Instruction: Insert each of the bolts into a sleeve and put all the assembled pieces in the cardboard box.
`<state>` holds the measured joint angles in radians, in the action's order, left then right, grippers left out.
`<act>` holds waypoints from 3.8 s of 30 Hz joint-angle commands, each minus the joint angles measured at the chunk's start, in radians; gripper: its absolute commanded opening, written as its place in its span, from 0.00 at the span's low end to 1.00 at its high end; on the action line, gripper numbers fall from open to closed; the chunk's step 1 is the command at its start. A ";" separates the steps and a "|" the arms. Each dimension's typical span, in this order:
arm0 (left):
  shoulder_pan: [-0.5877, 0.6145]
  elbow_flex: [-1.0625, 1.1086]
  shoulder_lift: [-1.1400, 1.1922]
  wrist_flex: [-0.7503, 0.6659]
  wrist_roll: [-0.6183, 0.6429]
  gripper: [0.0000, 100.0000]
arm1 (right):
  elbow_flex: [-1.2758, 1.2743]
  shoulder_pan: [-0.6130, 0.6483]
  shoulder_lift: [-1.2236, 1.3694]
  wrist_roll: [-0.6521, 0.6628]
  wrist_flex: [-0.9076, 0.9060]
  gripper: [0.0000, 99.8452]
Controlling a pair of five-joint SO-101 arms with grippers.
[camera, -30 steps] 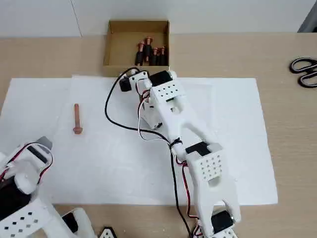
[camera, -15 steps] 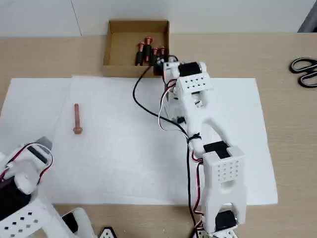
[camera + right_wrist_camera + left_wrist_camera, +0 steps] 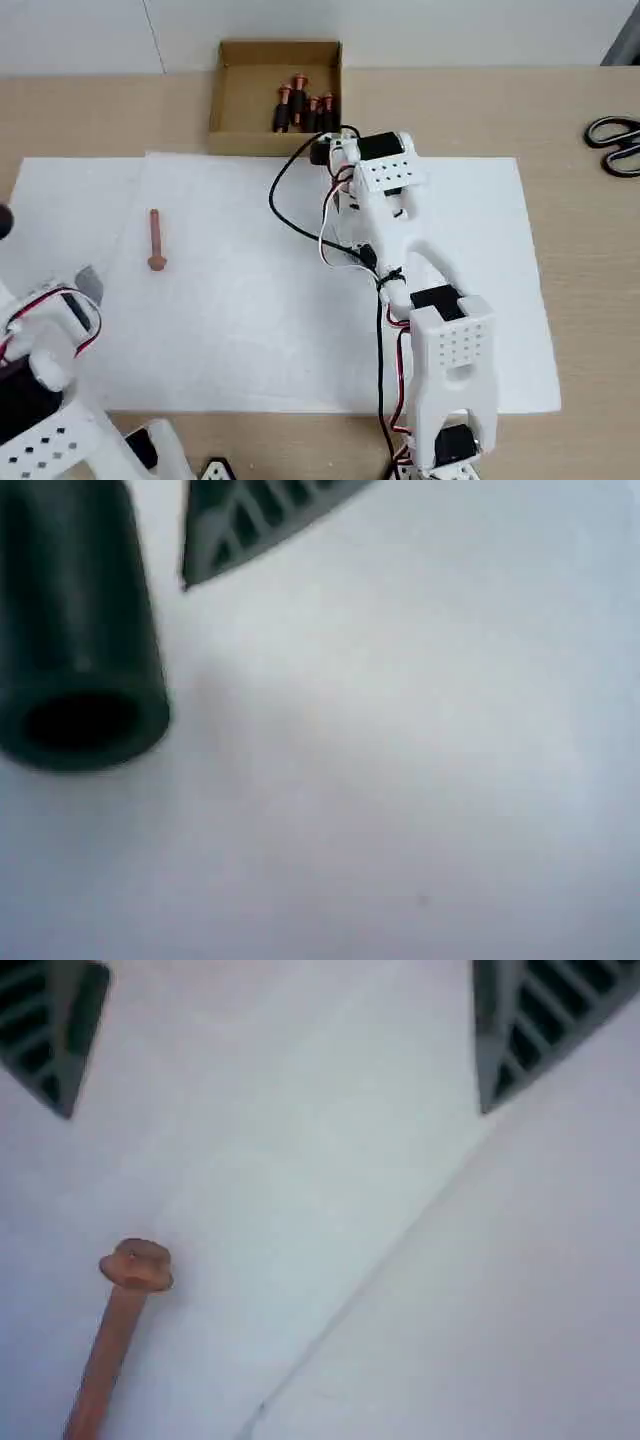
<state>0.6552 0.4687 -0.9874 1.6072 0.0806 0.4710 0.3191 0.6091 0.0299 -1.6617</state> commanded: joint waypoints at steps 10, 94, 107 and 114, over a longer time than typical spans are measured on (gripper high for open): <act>-0.006 0.019 0.000 -0.035 -0.032 0.24 | 0.006 -0.002 -0.051 0.020 0.051 0.16; -0.508 -0.466 1.132 -0.261 -0.103 0.01 | -0.118 -0.105 -0.315 0.104 -0.013 0.00; -0.591 -0.460 0.835 -0.124 -0.512 0.01 | -0.115 -0.208 -0.323 0.112 -0.016 0.00; -0.595 -0.397 0.875 -0.123 -0.905 0.01 | -0.121 -0.271 -0.466 0.112 -0.021 0.00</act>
<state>0.0598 0.0606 -0.0974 1.4814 -0.6682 0.3437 0.0660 0.2624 0.1327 -1.6709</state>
